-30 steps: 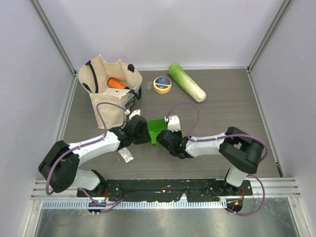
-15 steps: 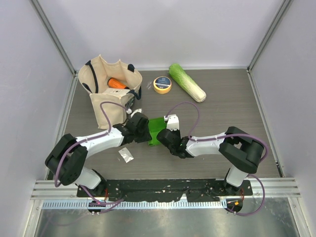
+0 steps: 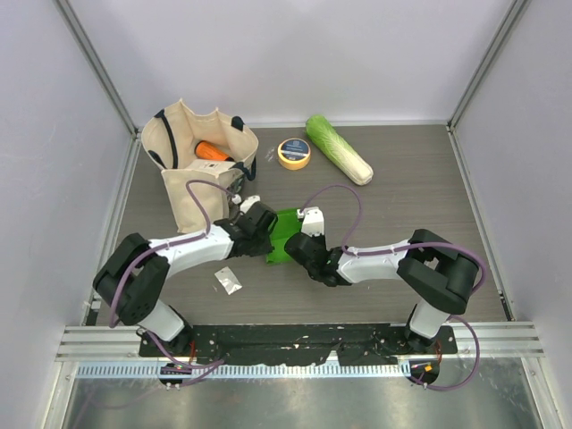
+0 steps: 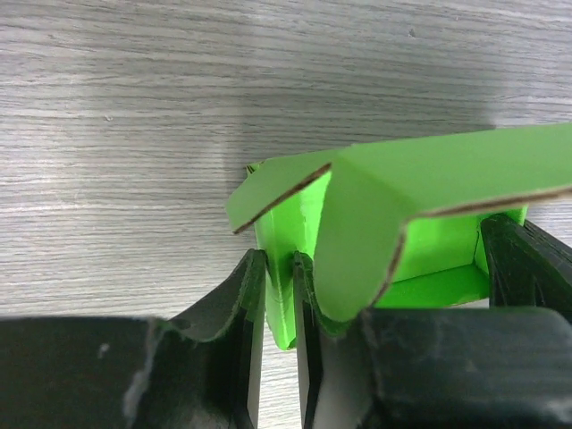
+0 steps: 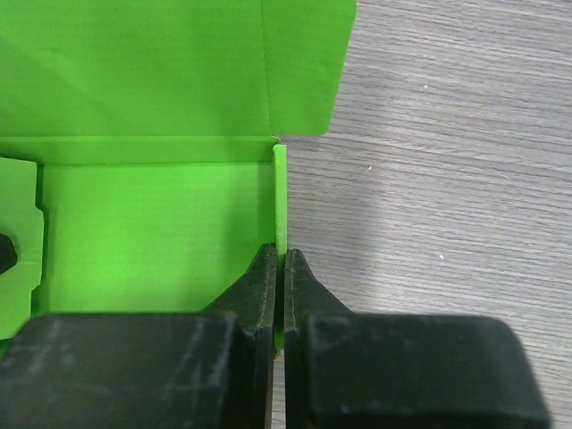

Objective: Fold the paper box

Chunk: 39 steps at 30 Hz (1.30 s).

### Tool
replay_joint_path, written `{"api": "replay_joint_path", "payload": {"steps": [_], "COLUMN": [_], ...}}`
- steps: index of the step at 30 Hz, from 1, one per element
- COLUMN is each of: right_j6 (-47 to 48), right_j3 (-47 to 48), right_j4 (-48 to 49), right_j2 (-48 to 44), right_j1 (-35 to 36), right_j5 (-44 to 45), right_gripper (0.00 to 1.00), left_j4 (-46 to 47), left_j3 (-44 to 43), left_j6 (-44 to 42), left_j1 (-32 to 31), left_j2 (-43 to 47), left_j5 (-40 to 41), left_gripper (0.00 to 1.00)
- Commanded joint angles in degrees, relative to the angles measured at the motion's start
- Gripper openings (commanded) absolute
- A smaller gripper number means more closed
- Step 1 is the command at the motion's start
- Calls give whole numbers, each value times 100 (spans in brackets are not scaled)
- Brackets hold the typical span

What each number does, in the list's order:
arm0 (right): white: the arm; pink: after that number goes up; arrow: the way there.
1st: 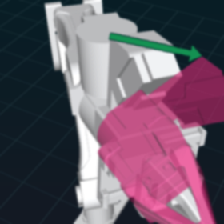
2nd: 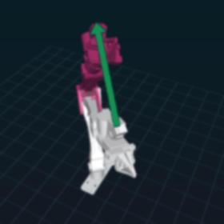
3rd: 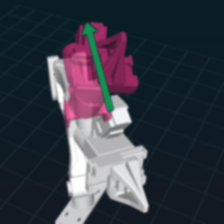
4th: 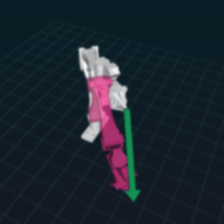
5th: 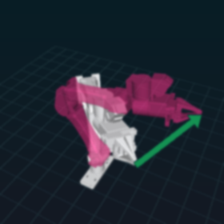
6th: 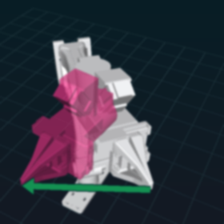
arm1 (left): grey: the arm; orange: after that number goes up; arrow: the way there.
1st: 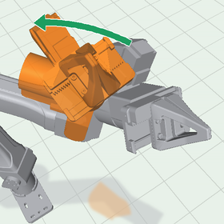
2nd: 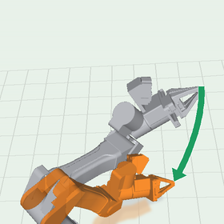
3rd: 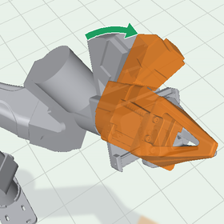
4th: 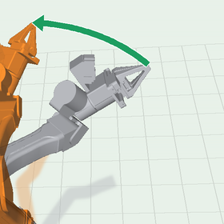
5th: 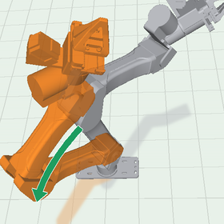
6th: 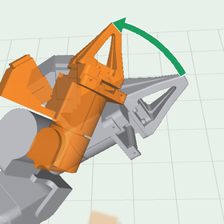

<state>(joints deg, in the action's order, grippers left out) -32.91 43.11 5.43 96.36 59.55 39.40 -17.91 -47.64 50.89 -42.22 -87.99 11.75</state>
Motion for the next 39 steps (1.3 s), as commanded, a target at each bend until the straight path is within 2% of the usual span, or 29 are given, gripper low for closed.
{"api": "replay_joint_path", "payload": {"steps": [1, 5, 10, 17, 21, 30, 38, 39], "right_j6": [-243, -295, -400, -453, -480, -419, -480, -463], "right_j3": [-233, -338, -461, -681, -787, -822, -594, -585], "right_j4": [-341, -227, -25, 247, 318, 327, -209, -235], "right_j2": [190, 138, 85, -126, -187, -275, -442, -442], "right_j1": [57, 57, 65, 145, 145, 145, 145, 145], "right_j5": [-775, -872, -925, -846, -767, -776, -529, -556], "right_gripper": [1, 1, 1, 1, 1, 1, 1, 2], "left_j4": [-387, -678, -1257, -2453, -2989, -2209, -1505, -1470], "left_j3": [-369, -588, -1010, -1721, -2083, -1855, -1644, -1644], "left_j6": [-18, -71, -79, -202, -194, -361, -370, -344], "left_j1": [-190, -410, -700, -1323, -1535, -1535, -1518, -1518], "left_j2": [-210, -604, -1273, -2345, -2934, -2514, -2206, -2136], "left_j5": [564, 1022, 1338, 2252, 2288, 1875, 1533, 1515], "left_gripper": [19, 15, 0, 0, 0, 0, 0, 7]}}
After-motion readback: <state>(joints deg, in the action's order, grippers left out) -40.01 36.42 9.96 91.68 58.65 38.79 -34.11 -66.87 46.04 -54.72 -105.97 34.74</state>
